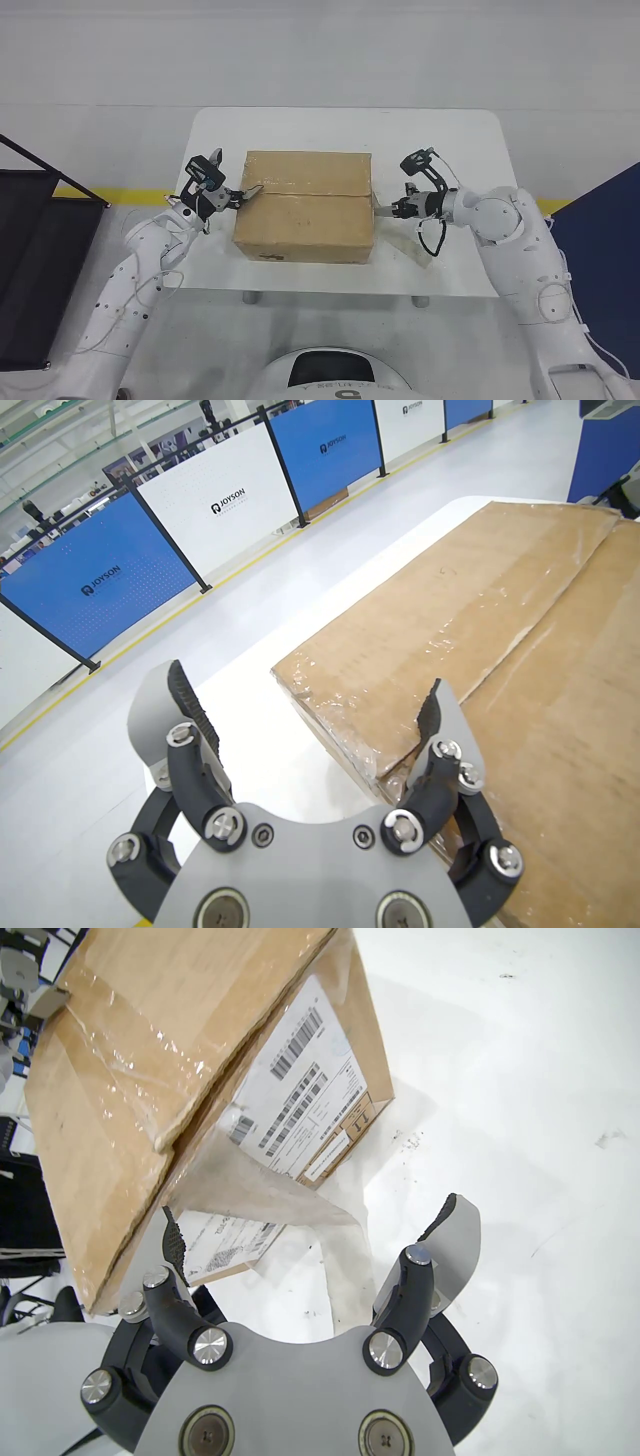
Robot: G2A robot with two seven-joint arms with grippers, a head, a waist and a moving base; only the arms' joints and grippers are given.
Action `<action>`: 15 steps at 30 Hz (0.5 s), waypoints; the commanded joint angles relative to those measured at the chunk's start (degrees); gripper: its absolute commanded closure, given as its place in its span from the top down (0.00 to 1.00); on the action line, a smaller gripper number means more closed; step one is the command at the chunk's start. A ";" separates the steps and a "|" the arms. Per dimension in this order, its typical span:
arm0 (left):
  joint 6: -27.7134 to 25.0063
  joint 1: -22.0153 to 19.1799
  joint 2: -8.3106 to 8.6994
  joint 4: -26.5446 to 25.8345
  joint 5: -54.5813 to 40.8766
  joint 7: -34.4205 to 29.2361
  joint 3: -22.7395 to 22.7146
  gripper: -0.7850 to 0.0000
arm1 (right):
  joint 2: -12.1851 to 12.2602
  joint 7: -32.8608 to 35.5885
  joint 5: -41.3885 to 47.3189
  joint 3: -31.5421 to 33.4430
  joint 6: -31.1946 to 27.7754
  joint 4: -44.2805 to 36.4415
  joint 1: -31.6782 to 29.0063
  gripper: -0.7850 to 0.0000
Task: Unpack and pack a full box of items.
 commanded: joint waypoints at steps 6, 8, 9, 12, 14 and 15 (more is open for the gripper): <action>0.00 0.00 0.00 0.00 0.00 0.00 0.00 1.00 | 0.53 -1.23 -3.55 -0.46 0.42 -1.37 -1.11 1.00; 0.00 0.00 0.00 0.00 0.00 0.00 0.00 1.00 | 0.64 -0.67 -5.18 -1.42 -0.31 -1.80 -1.17 1.00; 0.00 0.00 0.00 0.00 0.00 0.00 0.00 1.00 | 0.68 -0.27 -6.23 -2.03 -0.47 -2.08 -1.17 1.00; 0.00 0.00 0.00 0.00 0.00 0.00 0.00 1.00 | 0.72 0.50 -7.62 -3.65 -0.68 -2.54 -1.09 1.00; 0.00 0.00 0.00 0.00 0.00 0.00 0.00 1.00 | 0.73 0.79 -7.16 -4.37 -0.99 -2.32 -0.84 1.00; 0.00 0.00 0.00 0.00 0.00 0.00 0.00 1.00 | 0.72 0.89 -6.78 -4.74 -1.07 -2.09 -0.61 1.00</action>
